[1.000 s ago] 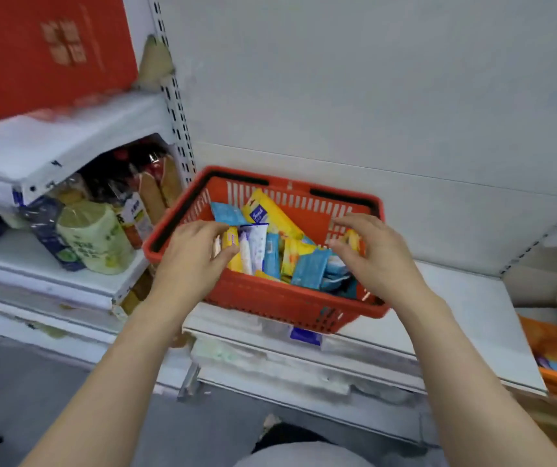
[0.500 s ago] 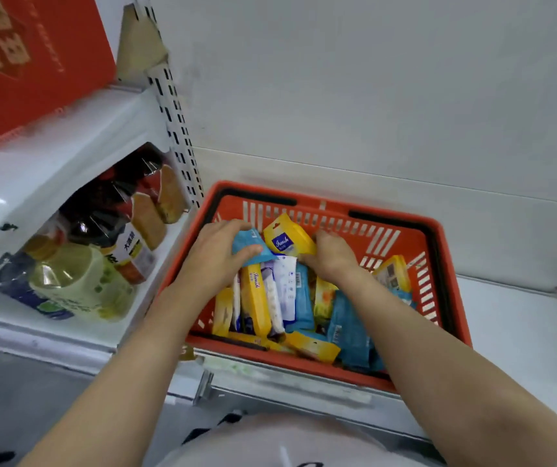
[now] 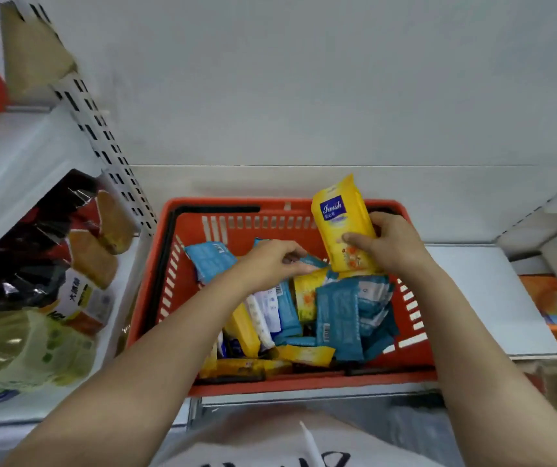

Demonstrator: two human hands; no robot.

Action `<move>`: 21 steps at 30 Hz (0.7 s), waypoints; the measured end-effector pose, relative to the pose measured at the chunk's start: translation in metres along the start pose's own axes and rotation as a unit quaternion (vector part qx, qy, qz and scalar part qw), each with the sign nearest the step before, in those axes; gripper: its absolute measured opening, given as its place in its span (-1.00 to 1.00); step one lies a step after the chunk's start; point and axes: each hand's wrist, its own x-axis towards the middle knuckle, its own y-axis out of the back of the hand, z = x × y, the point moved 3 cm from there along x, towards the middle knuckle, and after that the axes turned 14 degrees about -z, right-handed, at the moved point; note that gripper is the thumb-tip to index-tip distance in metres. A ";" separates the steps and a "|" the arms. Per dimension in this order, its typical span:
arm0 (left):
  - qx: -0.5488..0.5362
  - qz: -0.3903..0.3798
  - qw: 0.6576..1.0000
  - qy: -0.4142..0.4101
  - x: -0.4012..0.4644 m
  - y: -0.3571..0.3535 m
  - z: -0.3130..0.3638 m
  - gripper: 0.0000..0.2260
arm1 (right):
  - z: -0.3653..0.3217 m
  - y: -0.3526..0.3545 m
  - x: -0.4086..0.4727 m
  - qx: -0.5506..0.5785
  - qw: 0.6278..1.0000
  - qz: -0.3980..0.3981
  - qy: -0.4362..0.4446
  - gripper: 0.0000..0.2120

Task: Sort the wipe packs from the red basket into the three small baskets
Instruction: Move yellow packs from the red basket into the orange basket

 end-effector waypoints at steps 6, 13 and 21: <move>0.093 -0.026 0.990 0.101 0.047 -0.025 0.001 -0.59 | 0.020 -0.001 -0.038 0.043 0.997 0.034 -0.046 -0.72; 0.090 -0.032 0.984 0.153 0.049 -0.037 -0.003 -0.67 | 0.023 -0.001 -0.060 0.070 0.994 0.060 -0.067 -0.73; 0.019 -0.028 0.985 0.168 0.013 -0.005 -0.007 -0.67 | 0.016 -0.015 -0.068 0.251 0.966 0.048 -0.038 -0.84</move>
